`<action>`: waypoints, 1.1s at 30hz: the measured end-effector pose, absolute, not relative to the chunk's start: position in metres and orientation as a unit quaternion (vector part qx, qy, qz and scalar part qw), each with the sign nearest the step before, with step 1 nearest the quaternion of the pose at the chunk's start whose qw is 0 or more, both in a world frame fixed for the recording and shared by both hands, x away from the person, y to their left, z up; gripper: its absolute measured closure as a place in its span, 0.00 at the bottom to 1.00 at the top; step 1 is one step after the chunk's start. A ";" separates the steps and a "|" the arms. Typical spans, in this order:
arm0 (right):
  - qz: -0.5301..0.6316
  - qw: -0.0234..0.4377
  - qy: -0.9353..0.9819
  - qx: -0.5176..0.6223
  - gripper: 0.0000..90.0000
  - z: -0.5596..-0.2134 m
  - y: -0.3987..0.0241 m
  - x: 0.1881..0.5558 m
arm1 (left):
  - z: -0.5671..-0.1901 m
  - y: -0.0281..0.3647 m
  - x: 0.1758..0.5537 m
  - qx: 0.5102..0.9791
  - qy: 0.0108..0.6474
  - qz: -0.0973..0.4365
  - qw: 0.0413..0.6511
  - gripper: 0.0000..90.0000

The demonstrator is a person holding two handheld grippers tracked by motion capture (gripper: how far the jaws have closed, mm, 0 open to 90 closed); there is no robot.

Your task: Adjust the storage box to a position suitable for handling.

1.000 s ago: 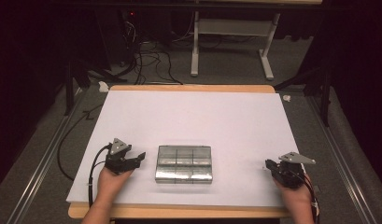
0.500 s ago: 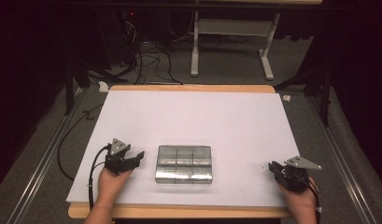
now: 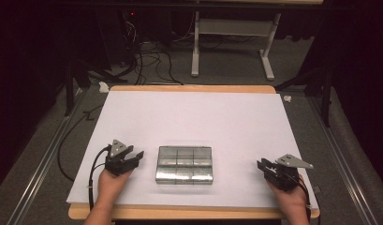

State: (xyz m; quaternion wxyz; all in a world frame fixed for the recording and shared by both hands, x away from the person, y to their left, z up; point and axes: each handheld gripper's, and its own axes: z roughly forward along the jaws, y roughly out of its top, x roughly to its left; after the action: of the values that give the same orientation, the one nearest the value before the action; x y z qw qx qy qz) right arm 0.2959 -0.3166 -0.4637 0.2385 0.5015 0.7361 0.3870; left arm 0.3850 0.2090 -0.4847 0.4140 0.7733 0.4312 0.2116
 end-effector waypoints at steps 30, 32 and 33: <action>0.383 0.250 0.738 0.496 0.88 -0.478 -0.305 0.297 | -0.481 0.154 0.331 0.819 0.389 0.142 0.396 1.00; 0.384 0.252 0.737 0.496 0.88 -0.478 -0.305 0.296 | -0.481 0.155 0.331 0.818 0.391 0.134 0.401 1.00; 0.383 0.252 0.737 0.496 0.88 -0.478 -0.305 0.296 | -0.482 0.156 0.331 0.816 0.392 0.131 0.403 1.00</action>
State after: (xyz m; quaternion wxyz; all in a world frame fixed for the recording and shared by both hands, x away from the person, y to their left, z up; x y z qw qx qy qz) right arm 0.2965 -0.3047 -0.4780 0.2520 0.4964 0.7370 0.3834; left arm 0.3315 0.1558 -0.4816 0.4032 0.8164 0.3920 0.1312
